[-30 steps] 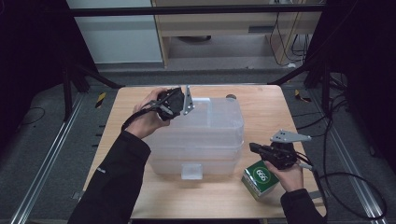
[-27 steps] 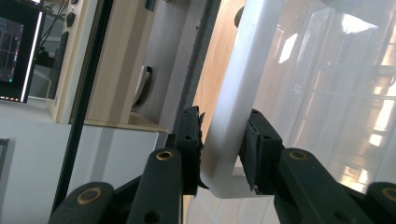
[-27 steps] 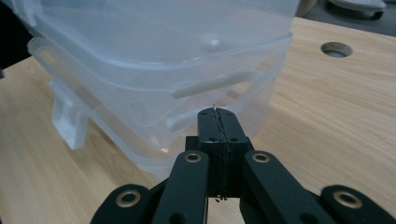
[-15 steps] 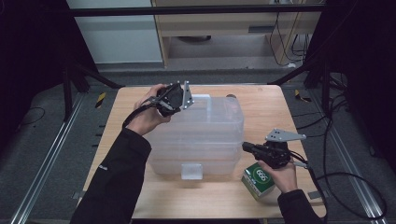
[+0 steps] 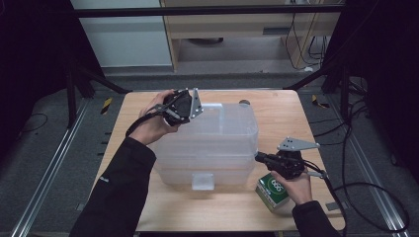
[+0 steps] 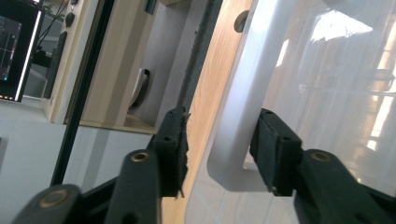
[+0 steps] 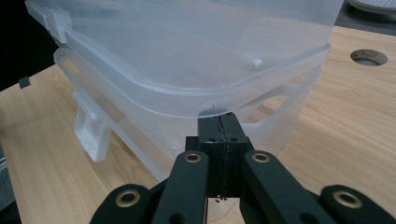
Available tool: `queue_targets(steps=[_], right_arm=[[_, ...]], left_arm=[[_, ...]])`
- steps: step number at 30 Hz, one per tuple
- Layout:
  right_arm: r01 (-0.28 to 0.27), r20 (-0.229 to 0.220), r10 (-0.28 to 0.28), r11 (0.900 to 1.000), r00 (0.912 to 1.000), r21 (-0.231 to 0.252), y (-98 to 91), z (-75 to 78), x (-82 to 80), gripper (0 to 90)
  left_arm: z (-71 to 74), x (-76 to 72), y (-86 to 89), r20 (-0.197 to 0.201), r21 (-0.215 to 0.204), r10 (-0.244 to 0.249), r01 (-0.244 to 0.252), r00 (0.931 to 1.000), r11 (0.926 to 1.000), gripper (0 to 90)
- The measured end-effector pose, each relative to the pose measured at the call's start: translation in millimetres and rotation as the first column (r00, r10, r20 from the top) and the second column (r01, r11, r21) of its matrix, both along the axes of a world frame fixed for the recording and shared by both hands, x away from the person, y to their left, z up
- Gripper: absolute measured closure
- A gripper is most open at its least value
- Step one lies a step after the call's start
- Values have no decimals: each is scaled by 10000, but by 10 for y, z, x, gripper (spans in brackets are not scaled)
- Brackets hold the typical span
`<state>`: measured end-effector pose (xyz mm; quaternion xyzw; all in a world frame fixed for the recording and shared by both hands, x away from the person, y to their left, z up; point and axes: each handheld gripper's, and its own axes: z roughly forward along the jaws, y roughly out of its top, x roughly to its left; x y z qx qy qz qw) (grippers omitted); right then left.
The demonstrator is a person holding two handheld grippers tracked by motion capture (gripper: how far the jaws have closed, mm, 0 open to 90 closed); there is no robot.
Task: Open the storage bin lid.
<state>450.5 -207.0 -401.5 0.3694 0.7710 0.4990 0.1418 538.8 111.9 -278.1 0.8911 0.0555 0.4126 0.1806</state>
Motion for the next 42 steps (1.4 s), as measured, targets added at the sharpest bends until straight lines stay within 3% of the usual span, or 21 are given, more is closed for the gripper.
queue_targets(steps=[9,15,17,21,26,28,31,33,35,37,38,40,41,42], right_arm=[[12,-23,-13,10000,10000,-39,3,-2,-4,900],[15,-30,-15,10000,10000,-48,5,-4,-5,900],[12,-33,-12,10000,10000,-49,4,-3,-5,900],[15,-60,-15,10000,10000,-44,5,-4,-4,900],[25,-58,-25,10000,10000,-45,4,-3,-3,900],[24,-54,-24,10000,10000,-53,5,-4,-4,900],[17,-58,-18,10000,10000,-64,3,-3,-4,900],[31,-80,-32,10000,10000,-79,6,-5,-5,900],[26,-84,-26,10000,10000,-88,6,-5,-5,900],[26,-97,-27,10000,9999,-76,6,-5,-4,900],[39,-80,-39,10000,10000,-75,6,-5,-5,900],[41,-75,-42,10000,10000,-89,7,-5,-6,900],[36,-82,-36,10000,10000,-90,7,-6,-6,900],[40,-87,-41,10000,10000,-82,8,-6,-5,900]], left_arm=[[85,-179,208,-258,-1108,61,-89,9996,9938,472],[105,-291,422,-473,-2080,288,-380,9985,9774,481],[103,-316,496,-494,-2459,452,-560,9978,9677,490],[109,-363,641,-607,-3259,788,-944,9950,9407,514],[84,-437,786,-657,-4232,1039,-1220,9924,8978,560],[67,-468,830,-702,-4466,1114,-1310,9913,8851,581],[50,-523,919,-790,-4698,1123,-1363,9905,8722,600],[32,-558,982,-829,-4721,1228,-1475,9890,8691,624],[3,-591,1049,-885,-4897,1411,-1664,9860,8558,646],[-26,-624,1129,-912,-5126,1649,-1882,9821,8377,668],[-47,-645,1182,-1013,-5406,1824,-2080,9780,8152,677],[-75,-672,1264,-1118,-5751,2072,-2333,9719,7841,698],[-93,-691,1328,-1173,-5987,2284,-2523,9665,7602,709],[-104,-703,1368,-1204,-6155,2395,-2617,9634,7434,728]])
